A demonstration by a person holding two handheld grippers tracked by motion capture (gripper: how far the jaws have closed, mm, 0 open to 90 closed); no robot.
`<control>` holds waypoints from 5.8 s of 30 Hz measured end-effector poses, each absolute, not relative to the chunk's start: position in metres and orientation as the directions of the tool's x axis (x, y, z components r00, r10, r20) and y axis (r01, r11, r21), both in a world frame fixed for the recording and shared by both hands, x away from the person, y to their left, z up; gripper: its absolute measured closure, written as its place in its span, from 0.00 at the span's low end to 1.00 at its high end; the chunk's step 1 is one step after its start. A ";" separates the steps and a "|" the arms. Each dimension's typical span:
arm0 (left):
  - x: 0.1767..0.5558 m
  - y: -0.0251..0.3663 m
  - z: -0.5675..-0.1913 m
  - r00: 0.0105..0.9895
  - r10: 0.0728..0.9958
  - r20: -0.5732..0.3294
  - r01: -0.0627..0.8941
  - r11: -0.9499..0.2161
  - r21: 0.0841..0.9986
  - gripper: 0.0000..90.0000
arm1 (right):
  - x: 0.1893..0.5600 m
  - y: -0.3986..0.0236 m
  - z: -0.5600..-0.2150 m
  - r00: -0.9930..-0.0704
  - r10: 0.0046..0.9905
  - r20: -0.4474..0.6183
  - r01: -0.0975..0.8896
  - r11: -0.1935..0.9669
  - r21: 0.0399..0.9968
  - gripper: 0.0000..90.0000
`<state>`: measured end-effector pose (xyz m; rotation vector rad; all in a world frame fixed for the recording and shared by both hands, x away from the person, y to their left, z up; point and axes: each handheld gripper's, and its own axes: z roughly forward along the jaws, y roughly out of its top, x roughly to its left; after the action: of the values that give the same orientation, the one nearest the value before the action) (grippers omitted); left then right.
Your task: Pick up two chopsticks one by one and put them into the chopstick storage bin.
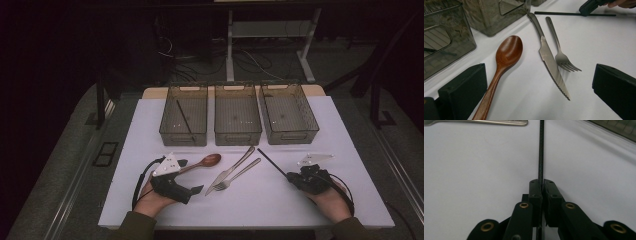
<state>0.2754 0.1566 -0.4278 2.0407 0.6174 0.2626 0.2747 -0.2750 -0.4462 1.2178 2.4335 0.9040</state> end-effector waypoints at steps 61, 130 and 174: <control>0.276 0.158 -0.428 0.854 0.516 -0.064 0.314 -0.413 0.855 0.00 | 0.267 -0.287 -0.381 -0.643 0.753 0.137 0.513 0.290 0.808 0.95; 0.274 0.154 -0.429 0.853 0.515 -0.086 0.324 -0.392 0.861 0.00 | 0.405 -0.102 -0.350 -0.727 0.678 0.109 0.465 0.369 0.805 0.95; 0.276 0.154 -0.428 0.865 0.493 -0.095 0.315 -0.387 0.867 0.00 | 0.488 0.013 -0.371 -0.651 0.755 0.080 0.553 0.399 0.732 0.80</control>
<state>0.2761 0.1535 -0.4285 2.0046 0.5914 0.2165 0.4877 0.0131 -0.3708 1.1482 2.3946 1.0997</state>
